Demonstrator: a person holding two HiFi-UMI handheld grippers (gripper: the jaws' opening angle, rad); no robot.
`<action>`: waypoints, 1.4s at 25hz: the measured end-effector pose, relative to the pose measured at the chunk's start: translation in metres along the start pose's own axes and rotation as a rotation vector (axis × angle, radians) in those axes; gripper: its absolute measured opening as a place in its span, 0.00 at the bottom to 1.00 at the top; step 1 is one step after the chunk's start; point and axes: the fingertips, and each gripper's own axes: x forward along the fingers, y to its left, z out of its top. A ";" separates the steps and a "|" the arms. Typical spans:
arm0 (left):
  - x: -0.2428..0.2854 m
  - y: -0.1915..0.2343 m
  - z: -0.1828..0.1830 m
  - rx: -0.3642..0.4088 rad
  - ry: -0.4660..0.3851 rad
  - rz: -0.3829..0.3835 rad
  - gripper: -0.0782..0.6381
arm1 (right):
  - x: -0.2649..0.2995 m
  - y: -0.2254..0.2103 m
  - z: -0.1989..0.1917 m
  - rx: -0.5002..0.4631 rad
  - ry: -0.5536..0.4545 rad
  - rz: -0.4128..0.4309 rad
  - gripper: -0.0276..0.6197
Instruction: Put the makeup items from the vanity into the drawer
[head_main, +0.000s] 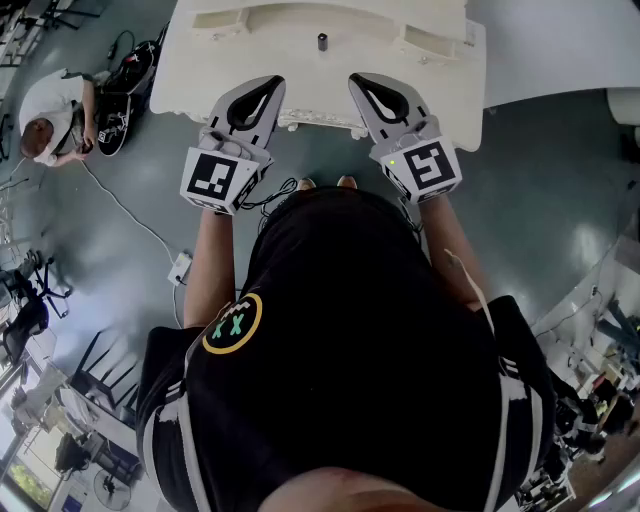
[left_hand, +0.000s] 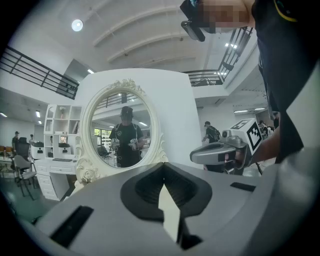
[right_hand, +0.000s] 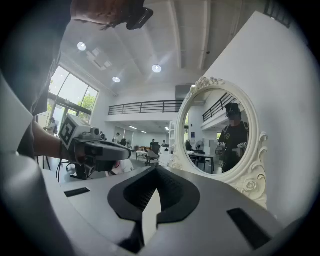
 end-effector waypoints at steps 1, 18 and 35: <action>0.000 -0.001 0.000 0.001 -0.008 -0.006 0.14 | 0.000 -0.001 0.000 0.003 0.004 -0.004 0.07; 0.004 0.002 -0.003 -0.003 -0.014 -0.025 0.14 | 0.007 -0.002 -0.007 0.026 0.016 -0.004 0.08; 0.007 0.001 -0.012 -0.013 0.006 -0.011 0.14 | 0.013 -0.012 -0.019 0.116 0.018 0.028 0.97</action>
